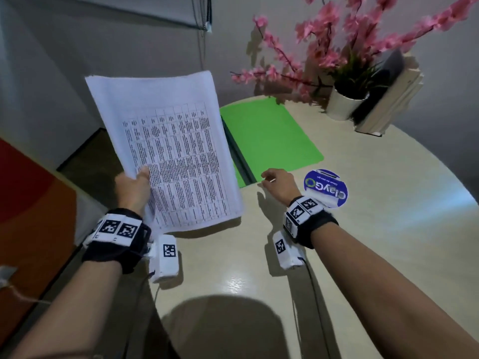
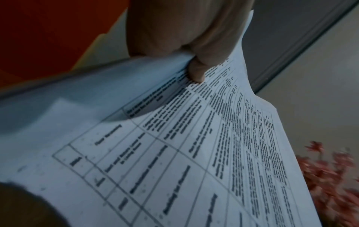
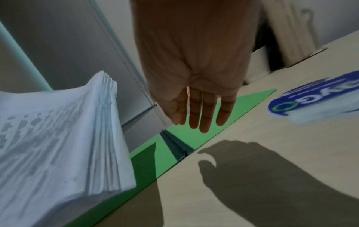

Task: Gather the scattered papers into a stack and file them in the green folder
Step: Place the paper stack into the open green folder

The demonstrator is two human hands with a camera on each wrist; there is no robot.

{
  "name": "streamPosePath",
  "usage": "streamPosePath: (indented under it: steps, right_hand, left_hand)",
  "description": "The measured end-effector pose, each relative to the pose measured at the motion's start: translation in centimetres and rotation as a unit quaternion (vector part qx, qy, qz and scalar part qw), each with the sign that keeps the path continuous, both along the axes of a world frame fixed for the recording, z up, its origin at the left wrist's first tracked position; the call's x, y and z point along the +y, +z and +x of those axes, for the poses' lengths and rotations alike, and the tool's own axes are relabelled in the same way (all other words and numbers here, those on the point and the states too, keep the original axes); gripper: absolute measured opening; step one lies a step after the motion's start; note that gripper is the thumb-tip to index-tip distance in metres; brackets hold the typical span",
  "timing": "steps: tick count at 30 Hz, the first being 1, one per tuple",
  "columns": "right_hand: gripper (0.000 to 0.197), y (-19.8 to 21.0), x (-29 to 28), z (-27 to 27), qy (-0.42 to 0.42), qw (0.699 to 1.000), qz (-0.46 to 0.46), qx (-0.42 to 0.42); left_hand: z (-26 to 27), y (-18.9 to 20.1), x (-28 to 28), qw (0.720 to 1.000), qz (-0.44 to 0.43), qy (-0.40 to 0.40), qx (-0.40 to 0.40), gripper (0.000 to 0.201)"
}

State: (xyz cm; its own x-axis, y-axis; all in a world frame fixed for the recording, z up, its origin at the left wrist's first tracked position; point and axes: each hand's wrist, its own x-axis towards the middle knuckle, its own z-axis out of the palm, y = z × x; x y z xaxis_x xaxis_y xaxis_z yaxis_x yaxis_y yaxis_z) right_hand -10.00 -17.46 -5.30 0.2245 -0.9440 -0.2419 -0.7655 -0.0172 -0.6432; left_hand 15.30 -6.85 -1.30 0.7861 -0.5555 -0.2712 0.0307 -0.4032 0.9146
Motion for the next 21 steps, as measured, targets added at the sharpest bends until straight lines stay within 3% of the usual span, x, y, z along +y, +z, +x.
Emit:
streamPosePath:
  steps: [3, 10, 15, 21]
  right_hand:
    - [0.028, -1.8, -1.0, 3.1, -0.010, 0.999, 0.005, 0.031]
    - [0.021, -4.7, -2.5, 6.4, -0.014, 0.989, 0.007, 0.144]
    - [0.007, -3.8, 0.3, 4.0, 0.020, 0.990, 0.044, 0.135]
    - [0.013, -3.0, 9.3, -2.1, 0.070, 0.979, 0.135, 0.135]
  left_hand:
    - [1.6, -1.6, 0.4, 0.999, 0.014, 0.009, 0.029, 0.021]
    - [3.2, -2.8, 1.1, 0.994, 0.006, 0.009, 0.113, 0.036]
    - [3.3, -2.7, 0.6, 0.989, -0.004, 0.014, 0.148, 0.035]
    - [0.7, -3.3, -0.4, 0.983, 0.010, -0.020, 0.184, 0.036]
